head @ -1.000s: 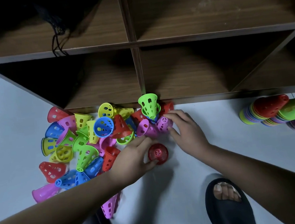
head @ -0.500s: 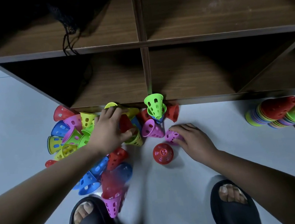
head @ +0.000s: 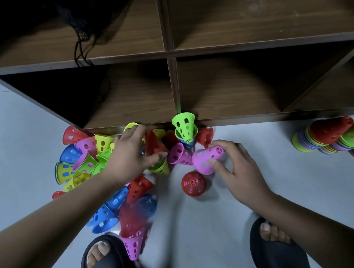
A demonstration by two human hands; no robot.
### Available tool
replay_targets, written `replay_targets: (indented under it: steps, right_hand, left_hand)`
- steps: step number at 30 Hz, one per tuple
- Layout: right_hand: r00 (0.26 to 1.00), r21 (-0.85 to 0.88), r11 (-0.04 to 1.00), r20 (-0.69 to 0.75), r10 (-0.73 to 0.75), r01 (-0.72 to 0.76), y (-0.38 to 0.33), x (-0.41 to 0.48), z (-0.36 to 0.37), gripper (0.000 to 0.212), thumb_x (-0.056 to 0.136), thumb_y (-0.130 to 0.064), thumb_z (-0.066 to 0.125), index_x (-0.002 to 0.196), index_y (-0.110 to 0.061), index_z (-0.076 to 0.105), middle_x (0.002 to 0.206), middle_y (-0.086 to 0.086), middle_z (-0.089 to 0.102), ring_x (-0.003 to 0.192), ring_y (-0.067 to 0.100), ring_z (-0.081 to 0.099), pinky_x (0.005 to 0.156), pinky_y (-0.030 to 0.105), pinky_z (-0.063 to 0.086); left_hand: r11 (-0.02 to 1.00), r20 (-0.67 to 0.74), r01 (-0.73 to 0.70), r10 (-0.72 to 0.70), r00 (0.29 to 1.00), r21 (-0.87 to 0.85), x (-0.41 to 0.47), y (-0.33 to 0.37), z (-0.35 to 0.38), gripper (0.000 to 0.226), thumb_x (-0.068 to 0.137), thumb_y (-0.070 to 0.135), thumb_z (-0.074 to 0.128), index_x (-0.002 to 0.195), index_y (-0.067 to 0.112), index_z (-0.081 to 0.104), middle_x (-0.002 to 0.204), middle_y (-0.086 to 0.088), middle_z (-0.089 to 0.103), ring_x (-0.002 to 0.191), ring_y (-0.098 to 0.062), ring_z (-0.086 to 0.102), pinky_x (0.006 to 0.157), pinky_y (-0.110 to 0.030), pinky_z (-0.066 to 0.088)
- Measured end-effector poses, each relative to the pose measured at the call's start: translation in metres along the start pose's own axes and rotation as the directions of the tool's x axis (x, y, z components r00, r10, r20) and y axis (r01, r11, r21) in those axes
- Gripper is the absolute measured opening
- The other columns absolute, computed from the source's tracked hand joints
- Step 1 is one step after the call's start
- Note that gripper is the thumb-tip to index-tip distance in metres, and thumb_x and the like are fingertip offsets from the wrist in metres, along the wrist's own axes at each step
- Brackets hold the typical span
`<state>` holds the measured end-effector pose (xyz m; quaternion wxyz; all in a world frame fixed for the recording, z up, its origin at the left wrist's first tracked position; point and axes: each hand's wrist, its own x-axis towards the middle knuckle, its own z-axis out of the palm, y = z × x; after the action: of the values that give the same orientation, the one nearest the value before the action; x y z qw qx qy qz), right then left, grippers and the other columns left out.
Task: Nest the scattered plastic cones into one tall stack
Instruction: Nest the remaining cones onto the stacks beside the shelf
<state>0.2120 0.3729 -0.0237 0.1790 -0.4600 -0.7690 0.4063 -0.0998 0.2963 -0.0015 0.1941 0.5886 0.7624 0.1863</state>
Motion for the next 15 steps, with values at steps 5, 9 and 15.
replay_targets:
  steps: [5,9,15]
  right_hand:
    - [0.987,-0.050,0.993,0.128,-0.102,0.109,-0.020,-0.025,0.006,0.047,0.102,-0.043,0.063,0.146,-0.042,0.049,0.132,-0.013,0.051,0.126,0.010,0.052,0.101,0.033,0.050]
    - [0.970,-0.158,0.977,0.217,-0.108,0.144,-0.013,-0.029,0.021,0.056,0.101,-0.047,0.064,0.152,-0.043,0.041,0.134,-0.012,0.051,0.123,0.011,0.049,0.099,0.026,0.044]
    - [0.954,-0.002,0.996,0.287,0.081,-0.084,0.009,-0.022,0.043,0.072,0.081,-0.075,0.071,0.142,-0.047,0.045,0.121,-0.017,0.065,0.108,0.007,0.065,0.091,0.038,0.057]
  left_hand:
    - [0.977,-0.125,-0.112,0.090,0.988,-0.184,-0.014,0.028,-0.001,0.073,0.083,0.051,0.088,0.142,0.029,0.050,0.133,0.012,0.053,0.124,-0.002,0.052,0.104,-0.018,0.041]
    - [0.954,-0.155,-0.186,0.152,0.976,-0.236,-0.028,0.049,0.004,0.076,0.084,0.047,0.088,0.143,0.022,0.048,0.135,0.010,0.049,0.126,-0.001,0.051,0.104,-0.019,0.044]
    - [0.890,-0.129,-0.413,0.394,0.910,-0.195,-0.043,0.060,0.024,0.074,0.088,0.037,0.090,0.144,0.005,0.053,0.144,-0.007,0.053,0.141,-0.019,0.050,0.113,-0.031,0.045]
